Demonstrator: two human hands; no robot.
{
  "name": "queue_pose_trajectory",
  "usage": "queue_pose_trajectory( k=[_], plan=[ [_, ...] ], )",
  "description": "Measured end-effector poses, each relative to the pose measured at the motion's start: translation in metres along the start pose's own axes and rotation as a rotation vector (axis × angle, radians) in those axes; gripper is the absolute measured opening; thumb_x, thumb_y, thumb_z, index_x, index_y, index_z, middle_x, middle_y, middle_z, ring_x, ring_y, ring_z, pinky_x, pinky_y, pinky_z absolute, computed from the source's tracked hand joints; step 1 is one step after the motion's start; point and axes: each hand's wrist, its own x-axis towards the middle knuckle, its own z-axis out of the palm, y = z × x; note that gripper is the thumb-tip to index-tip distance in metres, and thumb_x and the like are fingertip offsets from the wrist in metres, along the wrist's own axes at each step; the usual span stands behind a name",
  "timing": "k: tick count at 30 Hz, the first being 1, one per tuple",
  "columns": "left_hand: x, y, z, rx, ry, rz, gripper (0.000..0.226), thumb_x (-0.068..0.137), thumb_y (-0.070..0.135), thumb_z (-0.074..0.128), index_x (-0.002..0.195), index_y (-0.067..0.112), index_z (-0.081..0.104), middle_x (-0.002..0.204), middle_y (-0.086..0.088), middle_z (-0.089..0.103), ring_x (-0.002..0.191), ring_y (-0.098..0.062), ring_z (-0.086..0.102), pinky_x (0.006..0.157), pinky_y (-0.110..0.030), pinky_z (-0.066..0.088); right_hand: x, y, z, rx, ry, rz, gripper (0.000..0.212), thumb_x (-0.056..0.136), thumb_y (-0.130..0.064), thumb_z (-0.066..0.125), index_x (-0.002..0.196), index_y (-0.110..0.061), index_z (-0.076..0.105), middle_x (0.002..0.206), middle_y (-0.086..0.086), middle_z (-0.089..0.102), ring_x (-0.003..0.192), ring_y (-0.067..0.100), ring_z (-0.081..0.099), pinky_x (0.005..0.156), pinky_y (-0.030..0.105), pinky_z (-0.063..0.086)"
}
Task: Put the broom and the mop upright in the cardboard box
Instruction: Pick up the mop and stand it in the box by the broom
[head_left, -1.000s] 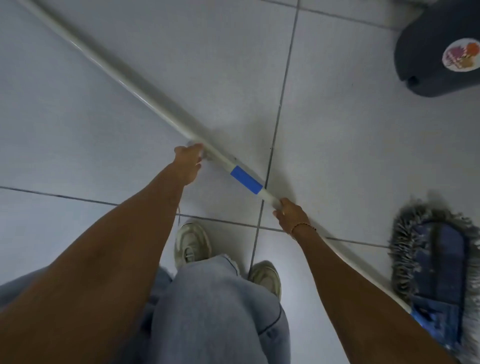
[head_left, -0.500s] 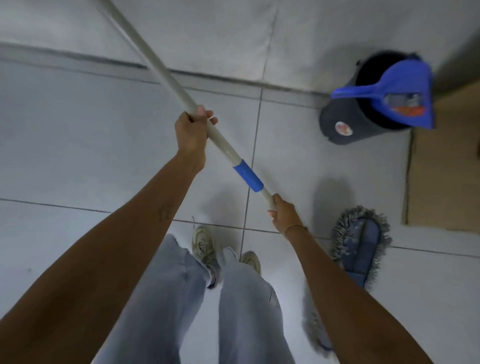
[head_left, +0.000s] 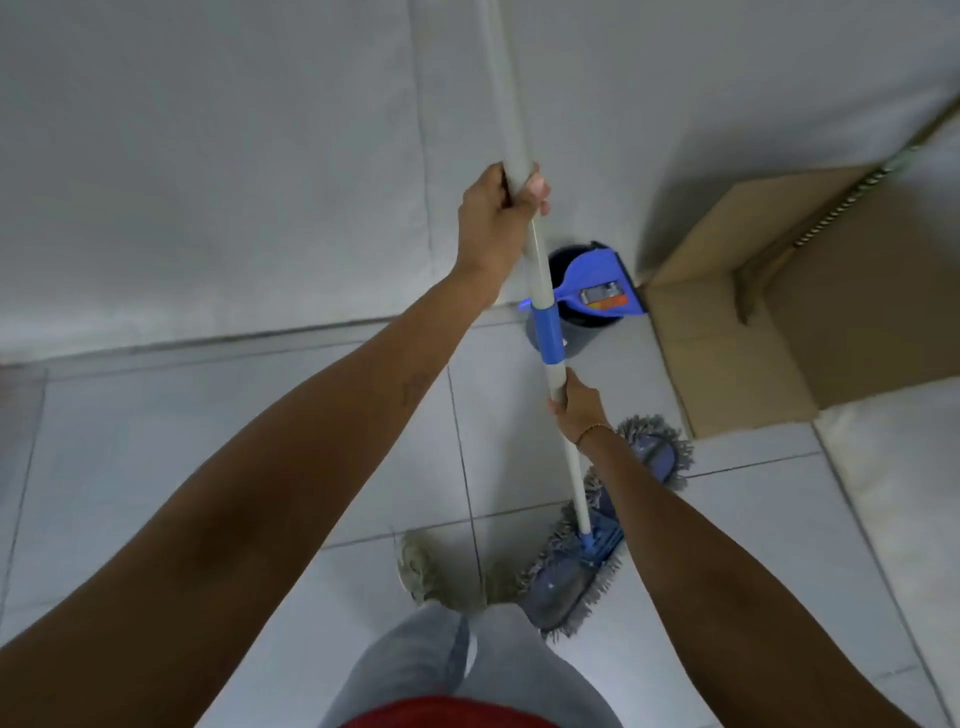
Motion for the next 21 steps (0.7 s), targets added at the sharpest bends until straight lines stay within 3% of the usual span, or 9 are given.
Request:
queue_pose_trajectory(
  k=[4, 7, 9, 11, 14, 18, 21],
  plan=[
    [-0.007, 0.037, 0.034, -0.012, -0.149, 0.059, 0.025, 0.092, 0.009, 0.055, 0.112, -0.006, 0.057, 0.087, -0.010, 0.061, 0.075, -0.022, 0.060, 0.078, -0.030, 0.050, -0.019, -0.009, -0.036, 0.120, 0.092, 0.005, 0.032, 0.085, 0.001, 0.045, 0.115, -0.009, 0.052, 0.082, 0.011, 0.054, 0.073, 0.025, 0.048, 0.065, 0.028, 0.038],
    [-0.015, 0.057, 0.060, -0.009, -0.252, 0.111, 0.026, 0.093, 0.009, 0.054, 0.114, -0.006, 0.057, 0.091, -0.012, 0.061, 0.079, -0.025, 0.060, 0.086, -0.036, 0.052, -0.029, -0.010, -0.060, 0.186, 0.183, 0.020, 0.034, 0.083, 0.005, 0.043, 0.093, -0.027, 0.051, 0.074, 0.004, 0.050, 0.063, 0.015, 0.042, 0.065, 0.030, 0.038],
    [-0.020, 0.063, 0.079, -0.003, -0.322, 0.140, 0.026, 0.093, 0.008, 0.054, 0.115, -0.006, 0.057, 0.090, -0.012, 0.061, 0.081, -0.026, 0.060, 0.091, -0.039, 0.052, -0.035, -0.004, -0.072, 0.173, 0.203, 0.028, 0.025, 0.084, 0.004, 0.047, 0.103, -0.011, 0.050, 0.084, 0.009, 0.052, 0.071, 0.019, 0.045, 0.068, 0.030, 0.038],
    [-0.026, 0.068, 0.100, 0.001, -0.381, 0.163, 0.025, 0.093, 0.007, 0.053, 0.115, -0.005, 0.056, 0.087, -0.010, 0.061, 0.082, -0.025, 0.060, 0.090, -0.037, 0.052, -0.037, 0.005, -0.087, 0.228, 0.222, 0.065, 0.030, 0.086, 0.003, 0.049, 0.116, 0.000, 0.046, 0.091, 0.011, 0.050, 0.081, 0.020, 0.044, 0.069, 0.028, 0.039],
    [-0.035, 0.069, 0.133, 0.034, -0.452, 0.204, 0.026, 0.093, 0.007, 0.053, 0.115, -0.006, 0.056, 0.080, -0.006, 0.061, 0.079, -0.023, 0.061, 0.087, -0.035, 0.053, -0.039, 0.019, -0.108, 0.316, 0.281, 0.086, 0.038, 0.088, 0.005, 0.050, 0.125, -0.003, 0.044, 0.096, 0.010, 0.050, 0.088, 0.020, 0.044, 0.077, 0.029, 0.039],
    [-0.045, 0.060, 0.186, 0.094, -0.516, 0.241, 0.026, 0.092, 0.008, 0.054, 0.114, -0.007, 0.055, 0.076, -0.004, 0.062, 0.075, -0.016, 0.061, 0.078, -0.026, 0.051, -0.040, 0.050, -0.132, 0.311, 0.356, 0.081, 0.040, 0.088, 0.001, 0.053, 0.127, -0.003, 0.043, 0.101, 0.021, 0.057, 0.088, 0.028, 0.049, 0.084, 0.046, 0.047],
    [-0.049, 0.051, 0.234, 0.121, -0.531, 0.265, 0.024, 0.092, 0.009, 0.055, 0.112, -0.005, 0.057, 0.076, -0.003, 0.063, 0.079, -0.018, 0.061, 0.082, -0.028, 0.052, -0.036, 0.081, -0.157, 0.335, 0.406, 0.087, 0.036, 0.086, -0.002, 0.057, 0.121, -0.001, 0.049, 0.104, 0.021, 0.061, 0.087, 0.022, 0.050, 0.079, 0.039, 0.044]
  ],
)
